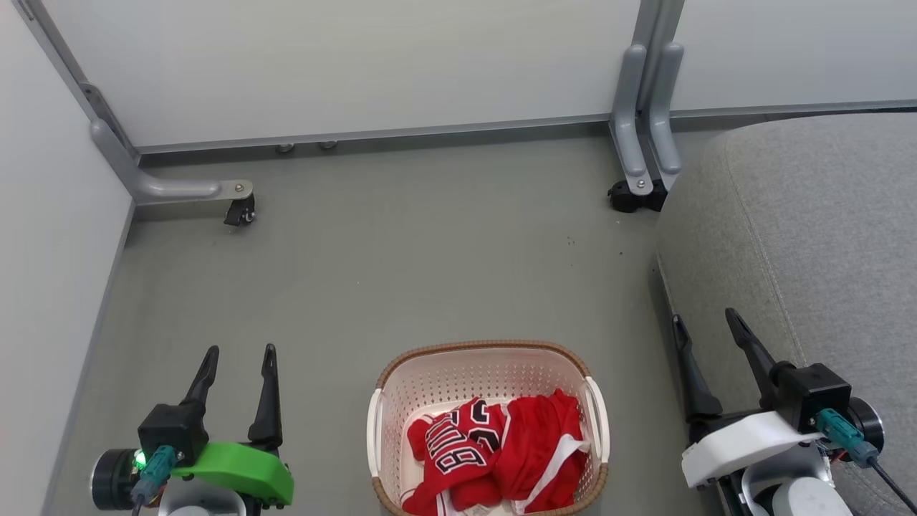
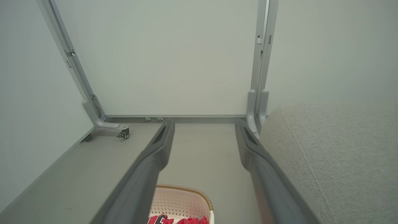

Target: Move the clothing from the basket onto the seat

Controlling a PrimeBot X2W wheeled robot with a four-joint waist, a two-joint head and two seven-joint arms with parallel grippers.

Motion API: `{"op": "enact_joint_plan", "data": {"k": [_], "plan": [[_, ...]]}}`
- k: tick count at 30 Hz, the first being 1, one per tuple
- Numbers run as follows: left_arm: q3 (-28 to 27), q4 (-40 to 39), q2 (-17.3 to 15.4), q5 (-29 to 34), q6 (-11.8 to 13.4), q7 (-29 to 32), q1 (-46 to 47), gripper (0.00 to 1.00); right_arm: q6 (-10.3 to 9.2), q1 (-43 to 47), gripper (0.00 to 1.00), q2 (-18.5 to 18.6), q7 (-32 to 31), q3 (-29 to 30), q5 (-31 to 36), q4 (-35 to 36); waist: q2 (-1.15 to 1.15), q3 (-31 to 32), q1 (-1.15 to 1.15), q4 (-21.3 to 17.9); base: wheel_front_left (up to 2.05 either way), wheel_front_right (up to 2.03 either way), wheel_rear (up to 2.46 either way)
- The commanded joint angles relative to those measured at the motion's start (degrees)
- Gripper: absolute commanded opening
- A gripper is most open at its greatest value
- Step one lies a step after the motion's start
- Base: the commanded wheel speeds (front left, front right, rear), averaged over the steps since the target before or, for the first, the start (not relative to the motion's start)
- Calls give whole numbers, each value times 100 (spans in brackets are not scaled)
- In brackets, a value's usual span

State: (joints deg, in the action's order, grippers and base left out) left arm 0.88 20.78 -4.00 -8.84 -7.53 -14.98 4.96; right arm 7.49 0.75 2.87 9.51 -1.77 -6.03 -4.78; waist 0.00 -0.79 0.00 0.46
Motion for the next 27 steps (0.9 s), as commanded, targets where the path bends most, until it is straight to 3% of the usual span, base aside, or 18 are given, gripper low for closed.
{"op": "enact_joint_plan", "data": {"k": [1,6,20,27], "plan": [[50,-10,27,81,8,-31,143,100,0,-117,100,5,26,-2,-33,31,0,-115,0,-48,0,0,0],[353,57,39,93,8,-31,381,100,0,-341,100,7,77,-34,-58,113,0,-479,0,-196,0,0,0],[2002,735,-21,46,8,-18,1569,100,0,-1333,100,5,267,19,-131,448,0,-1967,0,-826,0,0,0],[2781,1644,-39,91,8,3,2333,100,0,-1707,100,2,401,80,-265,576,0,-2706,0,-1102,0,0,0]]}}
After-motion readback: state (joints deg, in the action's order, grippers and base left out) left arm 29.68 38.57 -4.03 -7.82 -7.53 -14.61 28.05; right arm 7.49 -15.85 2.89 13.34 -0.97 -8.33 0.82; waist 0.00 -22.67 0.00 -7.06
